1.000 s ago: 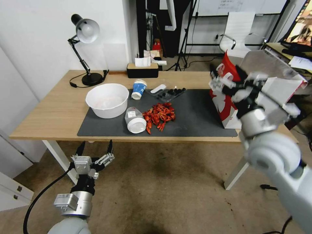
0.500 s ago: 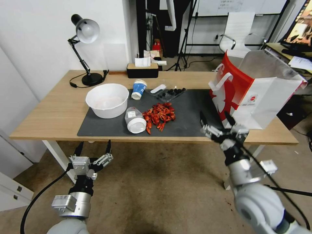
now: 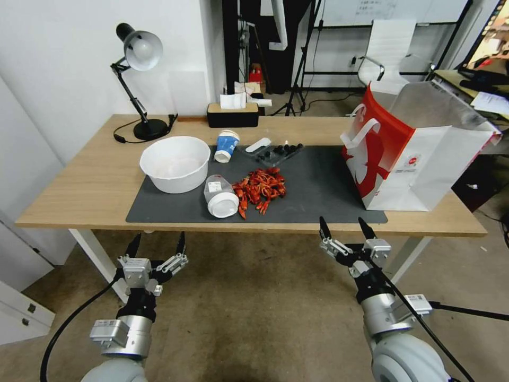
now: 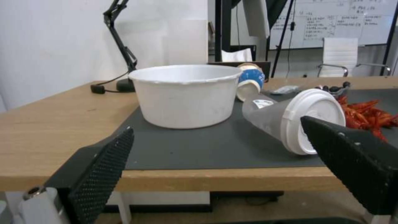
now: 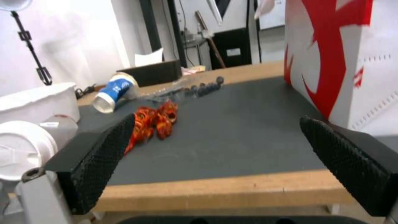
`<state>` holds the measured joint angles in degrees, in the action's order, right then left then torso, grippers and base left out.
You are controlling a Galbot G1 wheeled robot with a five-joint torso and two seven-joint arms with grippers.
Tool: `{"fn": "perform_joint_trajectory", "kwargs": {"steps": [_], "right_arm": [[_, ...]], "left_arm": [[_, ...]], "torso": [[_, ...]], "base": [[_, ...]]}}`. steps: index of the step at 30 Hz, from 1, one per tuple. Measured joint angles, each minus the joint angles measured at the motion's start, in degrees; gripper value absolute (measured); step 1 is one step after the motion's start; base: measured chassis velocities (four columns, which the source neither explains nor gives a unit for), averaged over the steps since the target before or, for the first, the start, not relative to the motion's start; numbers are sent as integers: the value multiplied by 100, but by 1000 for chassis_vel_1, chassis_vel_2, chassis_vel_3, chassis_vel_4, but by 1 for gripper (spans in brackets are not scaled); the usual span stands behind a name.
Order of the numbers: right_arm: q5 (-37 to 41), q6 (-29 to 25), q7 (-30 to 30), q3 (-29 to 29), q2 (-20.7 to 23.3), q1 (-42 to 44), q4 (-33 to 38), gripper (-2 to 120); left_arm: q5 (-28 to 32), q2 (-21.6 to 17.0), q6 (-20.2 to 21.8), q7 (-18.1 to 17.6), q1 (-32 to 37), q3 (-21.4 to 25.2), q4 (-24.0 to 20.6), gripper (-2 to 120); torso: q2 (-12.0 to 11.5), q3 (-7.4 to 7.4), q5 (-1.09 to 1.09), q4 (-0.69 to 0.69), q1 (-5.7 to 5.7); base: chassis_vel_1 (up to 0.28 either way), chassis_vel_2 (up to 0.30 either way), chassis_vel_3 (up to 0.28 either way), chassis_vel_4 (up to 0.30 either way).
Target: Pick up the trash from the table and place it into the takeout bag.
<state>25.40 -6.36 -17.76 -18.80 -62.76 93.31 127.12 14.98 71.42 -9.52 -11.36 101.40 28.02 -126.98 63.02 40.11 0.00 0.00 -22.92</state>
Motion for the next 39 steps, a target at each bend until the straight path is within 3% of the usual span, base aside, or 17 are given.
{"fn": "perform_joint_trajectory", "kwargs": {"steps": [32, 39], "right_arm": [[-17, 92, -65, 111, -88, 155, -19, 100], [-144, 89, -35, 166, -114, 291, 11, 100]], "left_arm": [[62, -47, -6, -14, -79, 12, -8, 100], [533, -348, 180, -36, -395, 265, -154, 100]], "torso": [[0, 0, 0, 0, 0], [0, 0, 0, 0, 0]], "base": [[0, 0, 0, 0], [0, 0, 0, 0]]}}
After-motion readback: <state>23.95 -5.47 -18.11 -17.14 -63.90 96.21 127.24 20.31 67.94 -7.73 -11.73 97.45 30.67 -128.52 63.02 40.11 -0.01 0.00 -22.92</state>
